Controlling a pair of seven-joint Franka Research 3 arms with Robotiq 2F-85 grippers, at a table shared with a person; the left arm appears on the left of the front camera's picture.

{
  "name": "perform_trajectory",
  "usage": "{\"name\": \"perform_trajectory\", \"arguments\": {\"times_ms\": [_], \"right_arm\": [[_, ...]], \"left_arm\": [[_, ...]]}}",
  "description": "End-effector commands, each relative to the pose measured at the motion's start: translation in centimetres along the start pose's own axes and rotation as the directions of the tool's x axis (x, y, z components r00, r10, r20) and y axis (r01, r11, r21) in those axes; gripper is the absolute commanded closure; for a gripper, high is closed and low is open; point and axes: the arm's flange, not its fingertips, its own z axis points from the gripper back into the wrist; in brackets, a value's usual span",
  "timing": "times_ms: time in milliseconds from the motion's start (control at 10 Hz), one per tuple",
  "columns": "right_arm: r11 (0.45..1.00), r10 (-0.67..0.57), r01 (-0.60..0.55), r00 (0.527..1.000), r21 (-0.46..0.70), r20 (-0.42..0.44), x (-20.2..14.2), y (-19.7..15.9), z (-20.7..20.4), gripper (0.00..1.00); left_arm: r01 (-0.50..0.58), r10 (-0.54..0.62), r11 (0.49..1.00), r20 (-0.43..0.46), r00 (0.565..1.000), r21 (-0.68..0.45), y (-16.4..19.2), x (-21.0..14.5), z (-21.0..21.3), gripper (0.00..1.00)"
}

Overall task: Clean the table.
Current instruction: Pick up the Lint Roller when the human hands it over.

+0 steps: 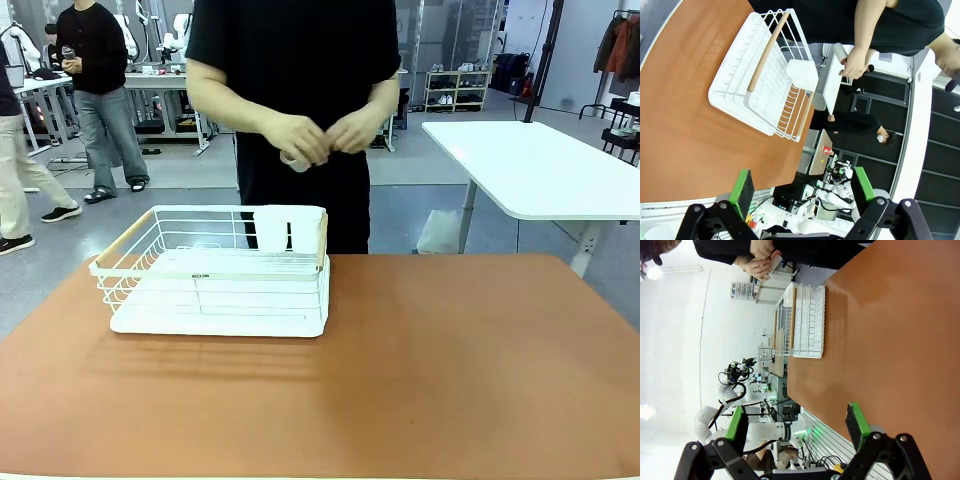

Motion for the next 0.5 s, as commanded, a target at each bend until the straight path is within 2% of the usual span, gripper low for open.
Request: {"name": "perform_trajectory", "arguments": {"times_ms": [0,400], "right_arm": [[1.0,0.004,-0.004,1.0,0.008,0.002,-0.12,0.15,-0.03,0.0],[1.0,0.004,-0.004,1.0,0.008,0.002,-0.12,0.15,-0.03,0.0]], "left_arm": [[-0.006,0.006,1.0,-0.001,1.0,-0.012,-0.2,-0.11,0.35,0.0],[-0.006,0.006,1.0,-0.001,1.0,-0.012,-0.2,-0.11,0.35,0.0]]}}
